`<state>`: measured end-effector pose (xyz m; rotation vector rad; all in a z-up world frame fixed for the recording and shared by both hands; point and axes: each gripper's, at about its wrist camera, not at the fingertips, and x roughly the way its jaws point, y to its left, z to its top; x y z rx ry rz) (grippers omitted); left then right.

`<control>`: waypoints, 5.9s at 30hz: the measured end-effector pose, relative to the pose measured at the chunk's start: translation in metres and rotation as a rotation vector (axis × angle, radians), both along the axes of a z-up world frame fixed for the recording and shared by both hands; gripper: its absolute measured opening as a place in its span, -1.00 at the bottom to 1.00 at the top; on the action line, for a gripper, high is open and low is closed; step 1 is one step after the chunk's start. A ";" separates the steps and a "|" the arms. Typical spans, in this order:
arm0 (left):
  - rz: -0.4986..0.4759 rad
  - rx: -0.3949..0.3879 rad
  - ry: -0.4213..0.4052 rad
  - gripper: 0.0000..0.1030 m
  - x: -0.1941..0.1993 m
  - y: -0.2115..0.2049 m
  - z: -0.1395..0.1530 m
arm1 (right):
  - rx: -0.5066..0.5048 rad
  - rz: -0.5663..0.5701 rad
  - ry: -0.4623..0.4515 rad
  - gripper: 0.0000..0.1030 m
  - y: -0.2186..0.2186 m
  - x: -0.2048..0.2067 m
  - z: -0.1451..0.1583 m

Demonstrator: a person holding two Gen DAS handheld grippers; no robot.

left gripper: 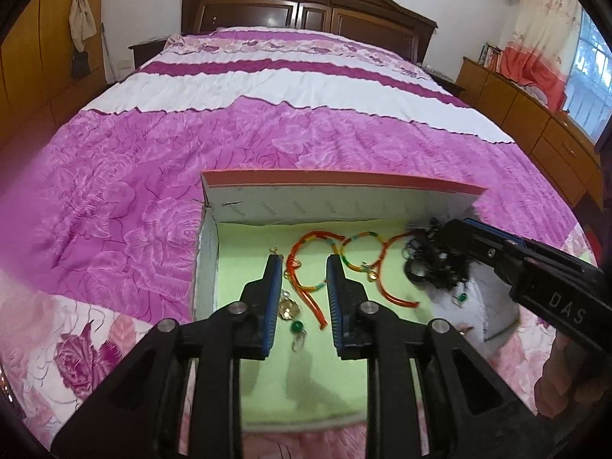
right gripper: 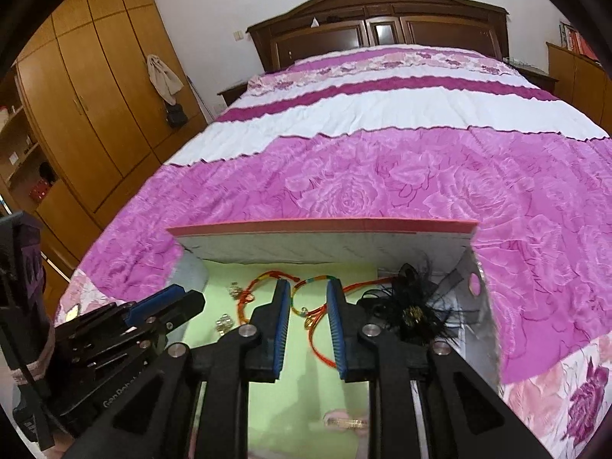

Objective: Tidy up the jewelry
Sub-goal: 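Carry the gold earring and rainbow bracelet into the box and open both tools, then move both tools back out toward the remaining jewelry on the bedspread, then grasp the pearl-and-jade bead bracelet with the left tool while the right tool grasps the gold pearl earring, then carry the bead bracelet and pearl earring into the pink box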

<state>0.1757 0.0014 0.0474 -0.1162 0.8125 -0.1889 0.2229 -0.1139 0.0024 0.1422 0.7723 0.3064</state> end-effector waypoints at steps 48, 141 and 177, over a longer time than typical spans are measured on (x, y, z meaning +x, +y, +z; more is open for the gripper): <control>-0.148 -0.010 0.144 -0.58 -0.134 -0.024 -0.031 | 0.066 -0.120 0.001 -0.44 -0.071 -0.175 -0.008; 0.086 -0.036 0.055 -0.87 -0.096 0.068 -0.040 | -0.118 -0.029 0.207 -0.67 0.056 -0.087 -0.097; 0.021 -0.022 -0.083 -0.86 -0.090 0.012 0.012 | -0.024 -0.017 -0.091 -0.67 -0.001 -0.135 -0.008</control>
